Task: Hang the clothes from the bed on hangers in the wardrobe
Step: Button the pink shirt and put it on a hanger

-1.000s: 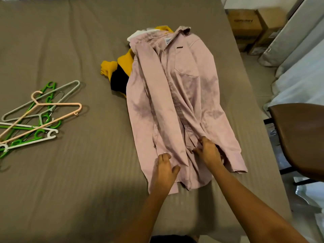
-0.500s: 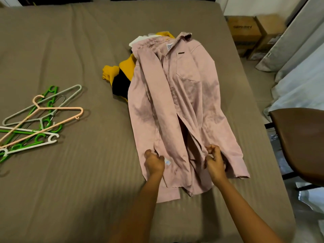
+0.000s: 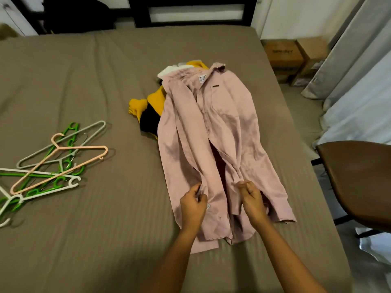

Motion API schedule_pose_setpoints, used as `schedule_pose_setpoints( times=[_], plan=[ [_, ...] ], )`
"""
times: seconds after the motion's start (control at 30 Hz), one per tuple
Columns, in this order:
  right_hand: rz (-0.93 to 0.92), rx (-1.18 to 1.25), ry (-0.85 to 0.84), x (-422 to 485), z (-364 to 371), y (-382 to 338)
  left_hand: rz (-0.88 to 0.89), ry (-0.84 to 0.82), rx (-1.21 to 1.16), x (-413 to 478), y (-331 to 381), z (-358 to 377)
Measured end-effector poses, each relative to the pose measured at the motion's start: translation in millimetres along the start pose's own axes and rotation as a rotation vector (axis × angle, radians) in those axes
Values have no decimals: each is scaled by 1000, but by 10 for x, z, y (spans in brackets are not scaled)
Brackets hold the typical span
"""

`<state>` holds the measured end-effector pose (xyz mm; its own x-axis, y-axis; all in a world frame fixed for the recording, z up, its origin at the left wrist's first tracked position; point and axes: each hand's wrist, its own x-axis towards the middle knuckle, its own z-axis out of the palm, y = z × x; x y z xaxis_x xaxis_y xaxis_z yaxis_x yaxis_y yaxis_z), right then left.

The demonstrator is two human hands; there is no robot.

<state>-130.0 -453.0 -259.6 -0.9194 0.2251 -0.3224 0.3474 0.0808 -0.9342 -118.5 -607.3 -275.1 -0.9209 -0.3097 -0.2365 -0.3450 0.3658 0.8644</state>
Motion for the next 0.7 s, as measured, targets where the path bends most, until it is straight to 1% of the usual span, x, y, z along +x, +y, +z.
schedule_pose_setpoints(
  times=[0.07,0.17,0.27,0.33,0.43,0.5,0.53,0.6,0.63,0.7],
  plan=[
    [41,92,-54,-83,-4,-135,85,-5,-9,-73,140,-49],
    [123,225,-75,-188,-59,-325,160,2,-21,-206,327,-127],
    [118,241,-104,-300,-116,-541,187,19,-1,-311,455,-206],
    [79,209,-62,-357,-129,-693,194,9,172,-339,530,-261],
    [49,246,1,-367,-142,-882,194,-138,507,-343,666,-339],
    [35,206,-29,-381,-147,-993,221,-212,611,-342,753,-382],
    [24,160,-53,-385,-155,-1026,251,-222,636,-338,788,-396],
    [-2,74,-72,-388,-173,-1075,316,-189,586,-349,858,-447],
    [-6,56,-70,-387,-185,-1092,323,-164,492,-365,885,-470],
    [3,47,-89,-401,-213,-1118,272,-119,235,-407,947,-507]
  ],
)
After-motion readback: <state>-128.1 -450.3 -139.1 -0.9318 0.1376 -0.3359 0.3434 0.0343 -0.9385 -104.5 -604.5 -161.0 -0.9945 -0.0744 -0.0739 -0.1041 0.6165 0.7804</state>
